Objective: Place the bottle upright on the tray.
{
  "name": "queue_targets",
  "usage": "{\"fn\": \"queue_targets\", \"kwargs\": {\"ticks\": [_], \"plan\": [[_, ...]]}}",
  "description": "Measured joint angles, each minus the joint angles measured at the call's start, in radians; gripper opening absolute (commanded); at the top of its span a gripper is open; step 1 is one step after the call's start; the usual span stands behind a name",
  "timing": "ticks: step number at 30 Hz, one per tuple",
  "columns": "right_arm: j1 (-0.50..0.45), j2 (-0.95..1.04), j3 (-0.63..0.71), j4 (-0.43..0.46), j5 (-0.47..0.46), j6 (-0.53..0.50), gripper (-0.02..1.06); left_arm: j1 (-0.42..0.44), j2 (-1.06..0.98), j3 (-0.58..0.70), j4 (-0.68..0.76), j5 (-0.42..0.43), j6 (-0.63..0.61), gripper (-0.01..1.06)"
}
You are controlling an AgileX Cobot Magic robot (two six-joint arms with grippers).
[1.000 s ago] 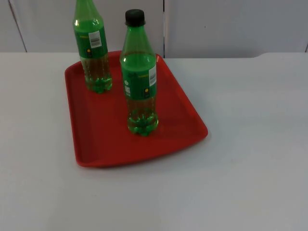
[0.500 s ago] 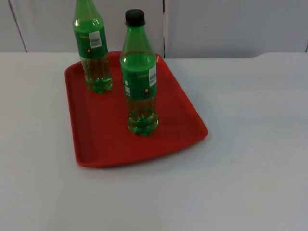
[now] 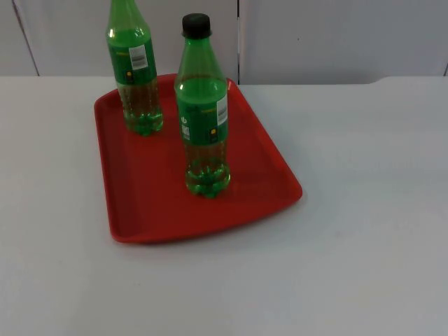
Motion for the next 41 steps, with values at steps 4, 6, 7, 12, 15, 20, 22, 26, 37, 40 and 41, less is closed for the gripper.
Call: {"fn": "queue_targets", "kwargs": {"ticks": [4, 6, 7, 12, 15, 20, 22, 26, 37, 40, 41], "plan": [[-0.035, 0.000, 0.000, 0.000, 0.000, 0.000, 1.05, 0.000, 0.000, 0.000, 0.000, 0.000, 0.000, 1.05], [-0.043, 0.000, 0.000, 0.000, 0.000, 0.000, 1.05, 0.000, 0.000, 0.000, 0.000, 0.000, 0.000, 1.05], [-0.045, 0.000, 0.000, 0.000, 0.000, 0.000, 1.05, 0.000, 0.000, 0.000, 0.000, 0.000, 0.000, 1.05], [-0.048, 0.000, 0.000, 0.000, 0.000, 0.000, 1.05, 0.000, 0.000, 0.000, 0.000, 0.000, 0.000, 1.05], [-0.048, 0.000, 0.000, 0.000, 0.000, 0.000, 1.05, 0.000, 0.000, 0.000, 0.000, 0.000, 0.000, 1.05], [-0.048, 0.000, 0.000, 0.000, 0.000, 0.000, 1.05, 0.000, 0.000, 0.000, 0.000, 0.000, 0.000, 1.05], [-0.048, 0.000, 0.000, 0.000, 0.000, 0.000, 1.05, 0.000, 0.000, 0.000, 0.000, 0.000, 0.000, 1.05], [-0.048, 0.000, 0.000, 0.000, 0.000, 0.005, 1.05, 0.000, 0.000, 0.000, 0.000, 0.000, 0.000, 1.05], [-0.048, 0.000, 0.000, 0.000, 0.000, 0.005, 1.05, 0.072, 0.000, 0.000, 0.000, 0.000, 0.000, 1.05], [-0.048, 0.000, 0.000, 0.000, 0.000, 0.005, 1.05, 0.104, 0.000, 0.000, 0.000, 0.000, 0.000, 1.05], [-0.048, 0.000, 0.000, 0.000, 0.000, 0.005, 1.05, 0.121, 0.000, 0.000, 0.000, 0.000, 0.000, 1.05]]}}
